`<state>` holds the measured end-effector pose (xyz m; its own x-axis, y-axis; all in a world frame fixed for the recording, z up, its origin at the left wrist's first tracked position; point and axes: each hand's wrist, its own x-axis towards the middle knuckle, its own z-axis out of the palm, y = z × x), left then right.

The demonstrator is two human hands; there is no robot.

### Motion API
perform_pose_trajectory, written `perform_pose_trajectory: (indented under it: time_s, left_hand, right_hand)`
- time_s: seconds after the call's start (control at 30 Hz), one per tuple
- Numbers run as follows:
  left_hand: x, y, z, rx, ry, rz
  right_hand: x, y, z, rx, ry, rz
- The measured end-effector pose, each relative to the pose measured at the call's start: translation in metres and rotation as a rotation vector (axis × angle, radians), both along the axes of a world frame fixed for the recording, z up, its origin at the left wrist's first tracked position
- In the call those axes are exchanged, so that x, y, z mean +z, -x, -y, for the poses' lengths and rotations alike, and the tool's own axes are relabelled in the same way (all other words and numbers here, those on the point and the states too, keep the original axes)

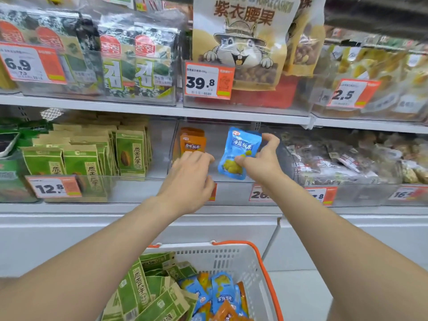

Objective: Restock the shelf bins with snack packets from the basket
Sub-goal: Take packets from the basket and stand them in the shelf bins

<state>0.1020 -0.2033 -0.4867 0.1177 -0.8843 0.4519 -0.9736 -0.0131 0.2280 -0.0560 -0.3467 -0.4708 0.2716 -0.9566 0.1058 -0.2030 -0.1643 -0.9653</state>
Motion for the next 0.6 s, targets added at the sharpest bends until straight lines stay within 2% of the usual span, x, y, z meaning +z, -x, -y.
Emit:
perform_pose_trajectory:
  time_s: [0.13,0.33,0.6]
  left_hand:
    - [-0.003,0.005,0.031,-0.068,-0.080,0.121]
    - [-0.013,0.014,0.070,0.008,-0.192,0.096]
    - [-0.024,0.006,0.095,-0.051,-0.392,0.049]
  right_hand:
    - [0.003,0.010,0.033,0.038,0.159,-0.304]
    - [-0.010,0.002,0.092,0.069,0.254,-0.673]
    - [-0.029,-0.025,0.143,-0.019,0.156,-0.697]
